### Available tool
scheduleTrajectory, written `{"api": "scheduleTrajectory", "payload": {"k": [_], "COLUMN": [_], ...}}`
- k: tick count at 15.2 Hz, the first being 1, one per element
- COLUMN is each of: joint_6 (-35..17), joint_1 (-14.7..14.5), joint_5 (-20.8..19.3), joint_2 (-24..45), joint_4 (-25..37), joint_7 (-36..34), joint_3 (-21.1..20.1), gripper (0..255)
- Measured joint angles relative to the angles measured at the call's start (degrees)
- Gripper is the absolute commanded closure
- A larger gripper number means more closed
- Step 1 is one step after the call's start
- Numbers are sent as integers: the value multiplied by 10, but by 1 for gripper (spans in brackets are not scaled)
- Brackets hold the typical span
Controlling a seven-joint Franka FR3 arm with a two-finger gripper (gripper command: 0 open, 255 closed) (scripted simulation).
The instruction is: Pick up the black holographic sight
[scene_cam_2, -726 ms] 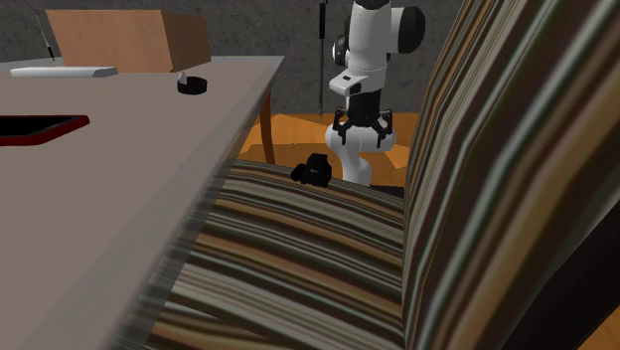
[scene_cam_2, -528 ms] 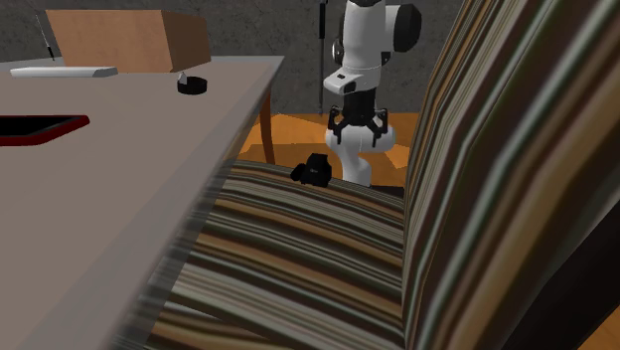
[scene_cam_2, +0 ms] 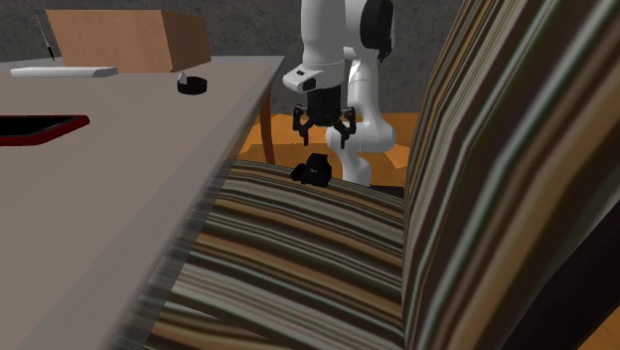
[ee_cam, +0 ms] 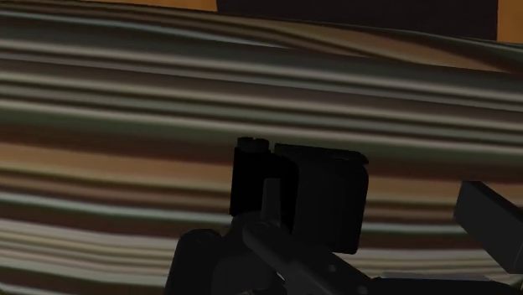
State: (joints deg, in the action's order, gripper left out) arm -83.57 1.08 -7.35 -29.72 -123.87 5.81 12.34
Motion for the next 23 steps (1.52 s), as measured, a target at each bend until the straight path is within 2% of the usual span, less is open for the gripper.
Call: {"api": "scheduleTrajectory", "payload": {"k": [2, 9, 10, 20, 23], "joint_6": [-3, -50, -54, -57, -41], "joint_1": [1, 4, 4, 4, 3], "joint_5": [-4, -8, -8, -8, -7], "joint_2": [17, 12, 13, 14, 14], "joint_4": [14, -37, -39, -40, -26], "joint_7": [12, 12, 12, 12, 12], "joint_3": [9, 14, 14, 15, 13], "gripper": [0, 0, 255, 255, 255]}}
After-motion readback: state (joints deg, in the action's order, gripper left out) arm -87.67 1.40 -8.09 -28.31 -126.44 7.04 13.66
